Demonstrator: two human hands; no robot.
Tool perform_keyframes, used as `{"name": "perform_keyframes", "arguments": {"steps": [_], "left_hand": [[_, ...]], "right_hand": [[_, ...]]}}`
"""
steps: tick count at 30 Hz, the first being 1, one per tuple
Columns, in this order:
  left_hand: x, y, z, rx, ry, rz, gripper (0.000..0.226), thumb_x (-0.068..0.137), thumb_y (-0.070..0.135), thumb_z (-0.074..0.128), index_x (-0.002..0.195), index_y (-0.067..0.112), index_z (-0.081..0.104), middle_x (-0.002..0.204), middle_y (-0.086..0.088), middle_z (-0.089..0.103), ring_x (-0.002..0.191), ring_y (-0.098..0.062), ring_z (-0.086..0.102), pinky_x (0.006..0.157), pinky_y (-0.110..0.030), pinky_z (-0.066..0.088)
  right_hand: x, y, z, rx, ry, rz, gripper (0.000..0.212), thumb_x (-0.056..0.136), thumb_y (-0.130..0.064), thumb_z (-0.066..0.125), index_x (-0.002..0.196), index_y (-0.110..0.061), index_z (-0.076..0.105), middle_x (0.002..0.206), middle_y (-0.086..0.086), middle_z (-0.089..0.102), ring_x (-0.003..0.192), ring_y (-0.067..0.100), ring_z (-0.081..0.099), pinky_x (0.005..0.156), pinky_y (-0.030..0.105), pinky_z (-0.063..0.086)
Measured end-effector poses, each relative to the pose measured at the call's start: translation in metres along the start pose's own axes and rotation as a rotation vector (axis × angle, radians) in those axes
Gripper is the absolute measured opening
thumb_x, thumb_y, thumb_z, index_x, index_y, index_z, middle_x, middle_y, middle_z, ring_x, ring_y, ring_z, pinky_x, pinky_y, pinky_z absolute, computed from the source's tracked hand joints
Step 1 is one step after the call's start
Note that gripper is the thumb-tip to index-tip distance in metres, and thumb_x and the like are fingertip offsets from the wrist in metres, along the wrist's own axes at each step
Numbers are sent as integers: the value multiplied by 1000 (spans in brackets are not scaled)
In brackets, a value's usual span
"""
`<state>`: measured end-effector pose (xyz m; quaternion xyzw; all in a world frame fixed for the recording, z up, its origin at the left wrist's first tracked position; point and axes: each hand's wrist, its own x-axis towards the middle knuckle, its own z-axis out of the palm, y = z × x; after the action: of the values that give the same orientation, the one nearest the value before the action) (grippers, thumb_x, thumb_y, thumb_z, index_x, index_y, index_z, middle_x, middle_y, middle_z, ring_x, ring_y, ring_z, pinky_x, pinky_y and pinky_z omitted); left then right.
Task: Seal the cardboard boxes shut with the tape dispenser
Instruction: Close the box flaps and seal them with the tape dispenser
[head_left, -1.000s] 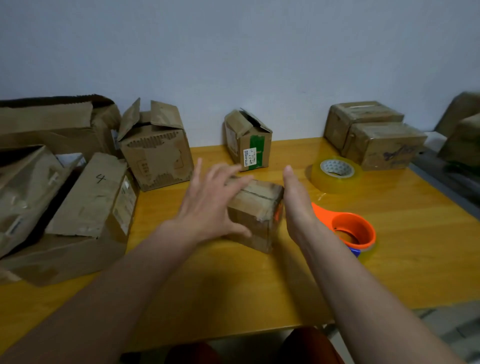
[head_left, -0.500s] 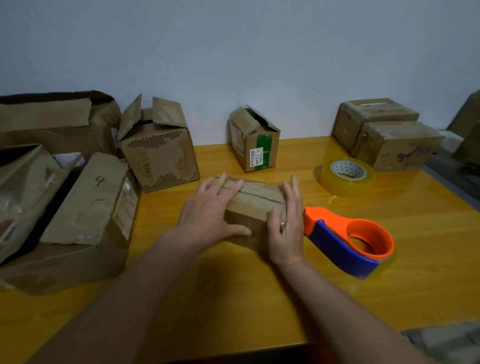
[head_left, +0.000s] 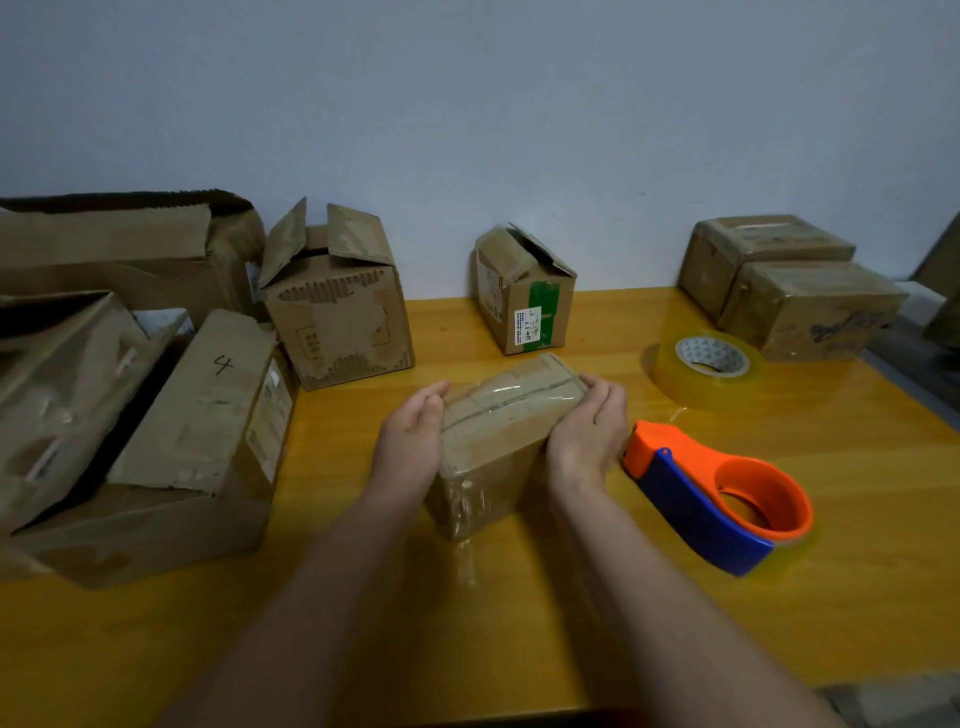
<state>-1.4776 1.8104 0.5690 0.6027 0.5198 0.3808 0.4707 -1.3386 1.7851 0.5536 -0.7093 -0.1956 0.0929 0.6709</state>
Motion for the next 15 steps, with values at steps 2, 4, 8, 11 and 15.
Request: {"name": "perform_keyframes", "arguments": {"steps": [2, 4, 8, 11, 15], "left_hand": [[0, -1, 5, -132, 71, -42, 30, 104, 27, 35, 112, 33, 63, 111, 2, 67, 96, -12, 63, 85, -39, 55], [-2, 1, 11, -167, 143, -74, 30, 104, 29, 33, 108, 32, 63, 108, 2, 67, 95, -14, 63, 83, -41, 56], [-23, 4, 30, -192, 392, -122, 31, 104, 28, 32, 124, 28, 55, 123, -3, 58, 110, -21, 56, 92, -47, 50], [-30, 2, 28, -223, 421, -117, 36, 104, 28, 32, 138, 25, 43, 131, -6, 53, 116, -24, 52, 95, -46, 48], [-37, -8, 15, -145, 203, -99, 40, 101, 31, 42, 140, 22, 40, 136, -5, 48, 122, -23, 49, 99, -47, 46]], "right_hand": [[4, -3, 3, 64, -21, 37, 30, 103, -16, 31, 105, -7, 59, 100, 5, 57, 93, 17, 48, 67, 16, 28], [17, -7, 7, 39, -163, 118, 32, 103, -20, 30, 116, -5, 55, 116, 14, 56, 105, 21, 48, 82, 21, 33], [0, -16, 11, -104, -358, 269, 60, 101, -29, 36, 151, -7, 14, 157, 14, 18, 144, 29, 17, 118, 41, 15], [-59, -8, 4, 4, -540, 122, 66, 101, -27, 36, 152, -10, -1, 159, 9, 8, 146, 23, 11, 119, 44, 16], [-56, -9, -21, -25, -709, 111, 53, 103, -36, 31, 151, -18, 21, 149, 8, 38, 133, 20, 39, 109, 39, 36]]}}
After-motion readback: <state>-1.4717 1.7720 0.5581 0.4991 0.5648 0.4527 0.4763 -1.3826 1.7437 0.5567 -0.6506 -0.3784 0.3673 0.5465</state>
